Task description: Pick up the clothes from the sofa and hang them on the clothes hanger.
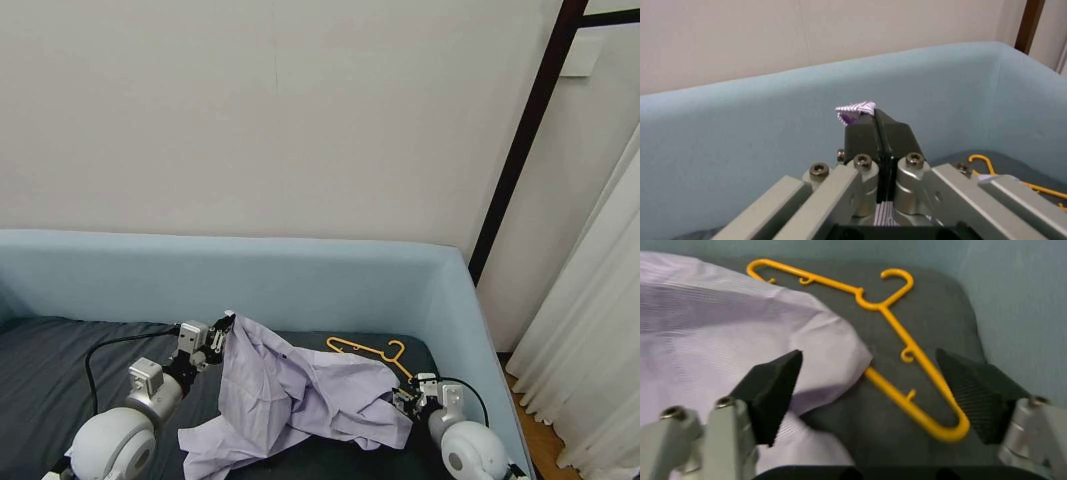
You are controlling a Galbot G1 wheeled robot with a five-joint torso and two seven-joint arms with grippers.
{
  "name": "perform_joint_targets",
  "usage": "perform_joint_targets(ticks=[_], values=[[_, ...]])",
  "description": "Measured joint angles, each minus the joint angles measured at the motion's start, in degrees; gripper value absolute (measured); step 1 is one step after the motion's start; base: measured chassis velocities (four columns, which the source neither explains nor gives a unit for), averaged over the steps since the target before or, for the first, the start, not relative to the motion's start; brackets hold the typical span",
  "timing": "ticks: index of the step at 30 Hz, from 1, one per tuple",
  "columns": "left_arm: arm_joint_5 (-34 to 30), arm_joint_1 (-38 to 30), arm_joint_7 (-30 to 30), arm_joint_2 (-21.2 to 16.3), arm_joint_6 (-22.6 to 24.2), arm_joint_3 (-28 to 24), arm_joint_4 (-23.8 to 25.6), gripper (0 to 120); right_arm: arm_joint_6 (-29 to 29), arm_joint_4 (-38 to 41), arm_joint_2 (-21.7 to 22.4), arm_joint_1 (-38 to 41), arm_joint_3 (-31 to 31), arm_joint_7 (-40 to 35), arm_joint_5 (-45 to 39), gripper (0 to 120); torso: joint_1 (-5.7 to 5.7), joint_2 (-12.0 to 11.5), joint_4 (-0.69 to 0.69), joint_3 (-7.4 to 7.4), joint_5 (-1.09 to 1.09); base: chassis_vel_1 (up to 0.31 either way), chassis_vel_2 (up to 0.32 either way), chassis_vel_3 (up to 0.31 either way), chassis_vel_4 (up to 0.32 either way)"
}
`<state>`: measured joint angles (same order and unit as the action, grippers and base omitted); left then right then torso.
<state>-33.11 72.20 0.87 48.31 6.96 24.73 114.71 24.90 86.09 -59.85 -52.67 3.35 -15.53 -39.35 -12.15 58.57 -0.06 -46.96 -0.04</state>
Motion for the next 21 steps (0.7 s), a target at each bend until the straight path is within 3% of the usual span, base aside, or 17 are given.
perform_joint_targets(ticks=[4, 10, 13, 21], values=[[0.11, 1.80, 0.09, 0.32, 0.13, 0.62, 0.68, 0, -4.48, -13.41, -2.58, 6.46, 0.06, 11.55, 10.98, 98, 0.00, 0.00, -0.01, 0.00, -0.01, 0.000, 0.000, 0.000, 0.000], [0.17, 3.17, 0.05, 0.38, 0.14, 1.64, 1.23, 0, -4.70, -21.18, -4.09, 10.35, 0.46, 16.29, 17.82, 100, 0.00, 0.00, 0.00, 0.00, -0.01, 0.000, 0.000, 0.000, 0.000], [0.16, 4.46, -0.12, 0.04, 0.14, 3.19, 2.02, 0, -4.15, -27.53, -4.81, 12.93, 1.39, 23.49, 23.47, 100, 0.00, 0.00, -0.02, 0.00, 0.00, 0.000, 0.000, 0.000, 0.000], [0.17, 5.27, -0.93, 0.66, 0.14, 3.95, 2.51, 0, -1.69, -32.40, -4.80, 15.08, 1.95, 28.66, 26.06, 98, 0.00, 0.00, -0.02, 0.00, -0.01, 0.000, 0.000, 0.000, 0.000]])
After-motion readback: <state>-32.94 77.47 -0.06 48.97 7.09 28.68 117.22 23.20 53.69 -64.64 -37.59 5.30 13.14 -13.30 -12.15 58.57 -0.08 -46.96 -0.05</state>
